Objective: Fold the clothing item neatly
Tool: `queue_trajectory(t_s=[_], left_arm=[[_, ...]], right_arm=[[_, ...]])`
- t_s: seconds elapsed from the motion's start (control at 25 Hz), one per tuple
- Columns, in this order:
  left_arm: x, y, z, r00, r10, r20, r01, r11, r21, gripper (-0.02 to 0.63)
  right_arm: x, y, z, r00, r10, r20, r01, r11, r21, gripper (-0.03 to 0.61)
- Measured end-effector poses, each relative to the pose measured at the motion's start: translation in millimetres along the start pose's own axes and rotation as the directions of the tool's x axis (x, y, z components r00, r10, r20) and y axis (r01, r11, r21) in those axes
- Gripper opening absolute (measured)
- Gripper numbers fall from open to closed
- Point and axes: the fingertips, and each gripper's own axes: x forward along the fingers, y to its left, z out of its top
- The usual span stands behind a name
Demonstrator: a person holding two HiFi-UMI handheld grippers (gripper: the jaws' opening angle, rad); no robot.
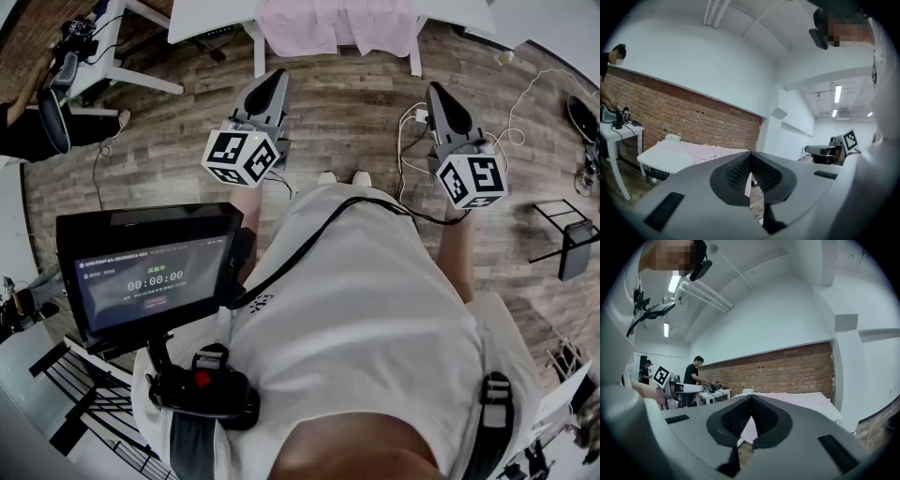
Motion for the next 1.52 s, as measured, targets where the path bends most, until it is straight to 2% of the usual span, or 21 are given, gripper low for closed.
queue_trajectory(t_s=[0.48, 1.04, 1.36, 1.52], left_arm=[[0.1, 1.8, -2.2, 1.0, 0.001, 0.002, -0.001, 1.0, -0.002, -0.006], [1.1, -1.3, -5.0, 1.0, -0.005, -0.007, 0.004, 1.0, -0.017, -0.006], [-1.0, -3.1, -5.3, 1.0, -0.013, -0.007, 0.013, 1.0, -0.023, -0.006], [11.8, -32.2, -20.0, 1.0, -0.009, -0.012, 0.009, 1.0, -0.01, -0.006]], right_arm=[[-0.7, -1.1, -2.7, 1.0, -0.001, -0.002, 0.001, 1.0, -0.008, 0.003], [-9.9, -9.5, -1.8, 0.999, -0.038, 0.014, 0.037, 0.998, 0.051, 0.003], [-10.6, -7.4, -4.2, 1.0, -0.029, 0.002, 0.029, 0.997, 0.067, 0.003], [-29.9, -32.6, -16.2, 1.0, -0.01, 0.009, 0.01, 0.997, 0.074, 0.003]])
